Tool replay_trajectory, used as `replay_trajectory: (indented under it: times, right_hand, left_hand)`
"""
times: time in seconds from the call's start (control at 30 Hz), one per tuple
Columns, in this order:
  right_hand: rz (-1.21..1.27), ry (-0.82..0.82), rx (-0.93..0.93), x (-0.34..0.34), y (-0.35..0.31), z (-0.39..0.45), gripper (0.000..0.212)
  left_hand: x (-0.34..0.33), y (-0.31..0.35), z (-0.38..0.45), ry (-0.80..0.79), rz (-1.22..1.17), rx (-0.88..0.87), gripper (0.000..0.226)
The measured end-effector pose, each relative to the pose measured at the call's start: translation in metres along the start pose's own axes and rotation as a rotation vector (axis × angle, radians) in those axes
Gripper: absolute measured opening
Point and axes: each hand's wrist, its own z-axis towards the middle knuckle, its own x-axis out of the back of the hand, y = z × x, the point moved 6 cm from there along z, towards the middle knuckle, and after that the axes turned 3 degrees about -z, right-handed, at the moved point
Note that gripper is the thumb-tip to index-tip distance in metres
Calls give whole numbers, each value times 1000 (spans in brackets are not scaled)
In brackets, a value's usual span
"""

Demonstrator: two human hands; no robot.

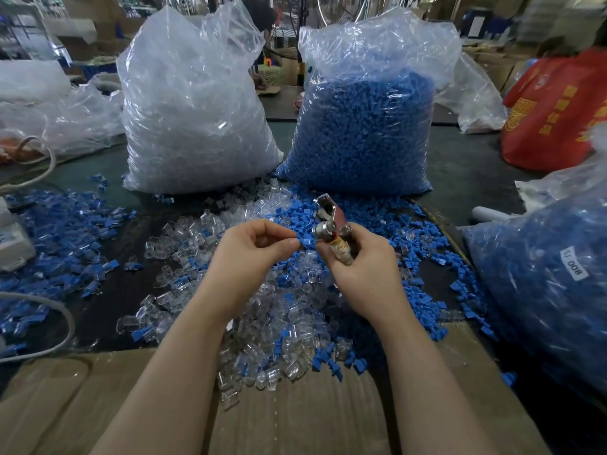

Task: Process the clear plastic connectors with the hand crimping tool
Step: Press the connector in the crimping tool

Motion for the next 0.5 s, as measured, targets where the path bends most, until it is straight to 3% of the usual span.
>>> replay_trajectory:
  times: [0.5]
  right_hand:
    - [194,-64,-30,-1,-4,-1,12]
  left_hand:
    - [-8,16,-4,-63,-17,-150,15]
